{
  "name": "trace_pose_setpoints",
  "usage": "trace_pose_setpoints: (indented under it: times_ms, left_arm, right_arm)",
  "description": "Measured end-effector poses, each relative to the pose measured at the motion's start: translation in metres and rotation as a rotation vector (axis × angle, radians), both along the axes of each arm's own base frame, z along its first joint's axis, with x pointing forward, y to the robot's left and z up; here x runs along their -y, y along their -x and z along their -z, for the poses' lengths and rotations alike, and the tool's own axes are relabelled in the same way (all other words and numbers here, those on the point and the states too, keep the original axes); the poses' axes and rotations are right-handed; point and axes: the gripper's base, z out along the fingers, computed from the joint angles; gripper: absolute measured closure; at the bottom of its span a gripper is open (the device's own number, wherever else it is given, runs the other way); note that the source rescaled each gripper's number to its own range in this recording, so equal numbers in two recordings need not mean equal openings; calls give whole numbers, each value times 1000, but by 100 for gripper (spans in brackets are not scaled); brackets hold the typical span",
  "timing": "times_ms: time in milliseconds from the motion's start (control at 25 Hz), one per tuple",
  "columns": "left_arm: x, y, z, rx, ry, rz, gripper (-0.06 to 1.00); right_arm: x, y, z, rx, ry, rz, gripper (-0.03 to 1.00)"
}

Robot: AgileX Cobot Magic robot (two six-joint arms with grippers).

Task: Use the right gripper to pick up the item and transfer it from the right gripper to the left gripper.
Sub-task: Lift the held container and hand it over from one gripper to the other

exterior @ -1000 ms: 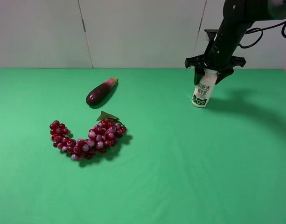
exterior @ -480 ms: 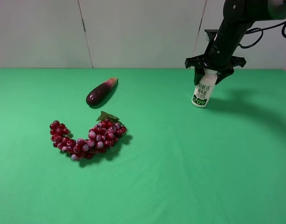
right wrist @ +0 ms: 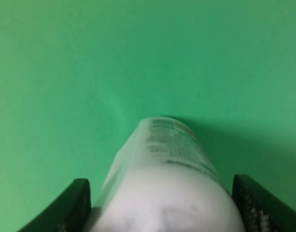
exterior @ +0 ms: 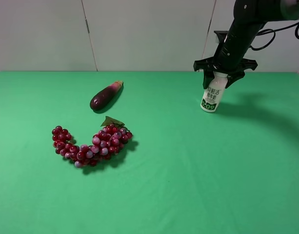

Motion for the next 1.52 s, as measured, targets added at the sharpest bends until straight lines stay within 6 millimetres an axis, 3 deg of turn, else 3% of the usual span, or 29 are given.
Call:
trace_pose_setpoints:
  times_ms: [80,360,600,720,960,1160,1320,1520]
  left_arm:
    - [0,0,0,0,0,0,-6]
    - [0,0,0,0,0,0,-6]
    - [0,0,0,0,0,0,-6]
    - [0,0,0,0,0,0,-6]
    - [0,0,0,0,0,0,-6]
    - [0,0,0,0,0,0,-6]
    - [0,0,0,0,0,0,-6]
    - [0,0,0,0,0,0,-6]
  right_arm:
    - [0,4,-12,20,-13,-10,88]
    - [-1,38,-93,161,-115,-126,88]
    - [3,94,-138,281,-221,-174,88]
    - [8,129,-149,337,-268,-188,88]
    - [17,192,-145,431,-358,-198,88]
    - [19,230,-136,490,-457,-217,88]
    - [14,245,-132,514,-557,-246,88]
    - [7,249,-117,517,-663,-282,88]
